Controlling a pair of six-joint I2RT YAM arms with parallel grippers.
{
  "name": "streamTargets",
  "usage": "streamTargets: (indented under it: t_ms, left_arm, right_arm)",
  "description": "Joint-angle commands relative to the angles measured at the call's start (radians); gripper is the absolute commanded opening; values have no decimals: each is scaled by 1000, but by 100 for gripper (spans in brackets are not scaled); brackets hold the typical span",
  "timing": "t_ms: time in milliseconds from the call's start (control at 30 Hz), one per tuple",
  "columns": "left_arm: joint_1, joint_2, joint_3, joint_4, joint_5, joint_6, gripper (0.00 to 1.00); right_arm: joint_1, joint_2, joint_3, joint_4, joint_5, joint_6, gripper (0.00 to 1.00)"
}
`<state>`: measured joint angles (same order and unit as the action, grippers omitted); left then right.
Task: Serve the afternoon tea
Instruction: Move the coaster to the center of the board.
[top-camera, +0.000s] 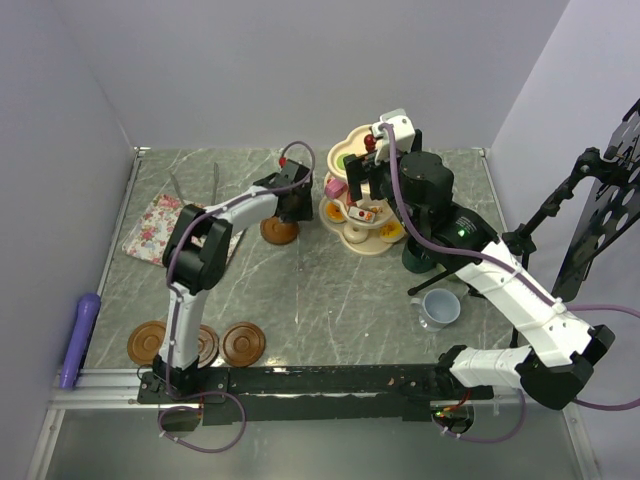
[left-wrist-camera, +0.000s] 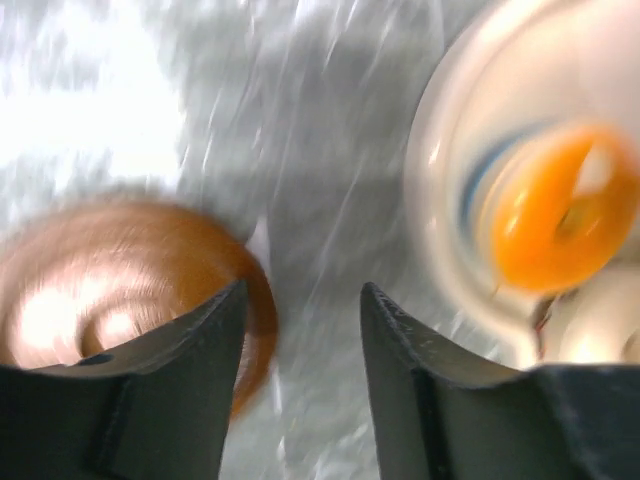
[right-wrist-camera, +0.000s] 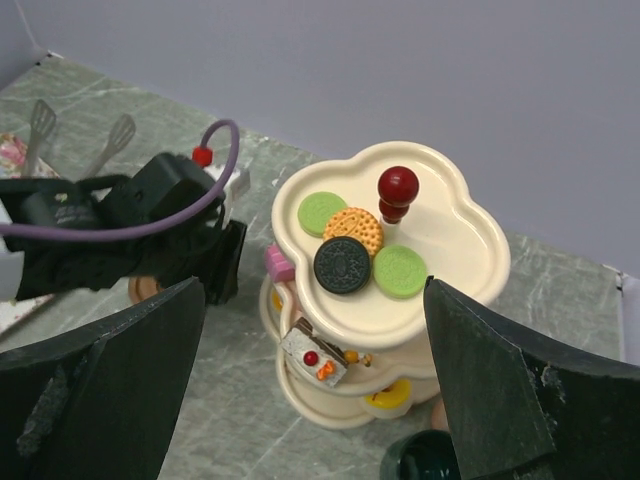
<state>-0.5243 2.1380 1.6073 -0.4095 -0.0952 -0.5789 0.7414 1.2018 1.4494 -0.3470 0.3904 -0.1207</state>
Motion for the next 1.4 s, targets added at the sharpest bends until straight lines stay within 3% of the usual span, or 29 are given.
streamTargets:
  t_ms: [0, 167, 367, 567, 733, 800, 1000, 1233, 1367]
  left_arm:
    - [20, 121, 132, 12, 55, 31, 51]
    - [56, 172, 174, 89, 119, 31, 42]
    - [66, 214, 200, 205, 261, 63, 43]
    - [81, 162, 227, 222, 226, 68, 44]
    - [119, 4, 161, 241, 164, 76, 52]
    - [129, -93, 119, 218, 134, 82, 66]
    - [124, -444, -206, 101, 98, 36, 84]
    - [-15, -812, -668, -112, -9, -134, 88]
    - [-132, -958, -817, -202, -20, -261, 88]
  right_arm:
    - [-5, 10, 57, -7, 31, -30, 96]
    - [-5, 33, 72, -10, 27, -42, 96]
    - [-5, 67, 98, -27, 15, -42, 96]
    - [-5, 81, 117, -32, 13, -48, 96]
    - [-5, 71, 101, -21, 5, -37, 96]
    - [-5, 64, 95, -14, -1, -33, 96]
    - [-5, 41, 55, 25, -7, -16, 96]
    - [-5, 30, 17, 36, -35, 1, 96]
    - [-5, 42, 16, 26, -58, 15, 96]
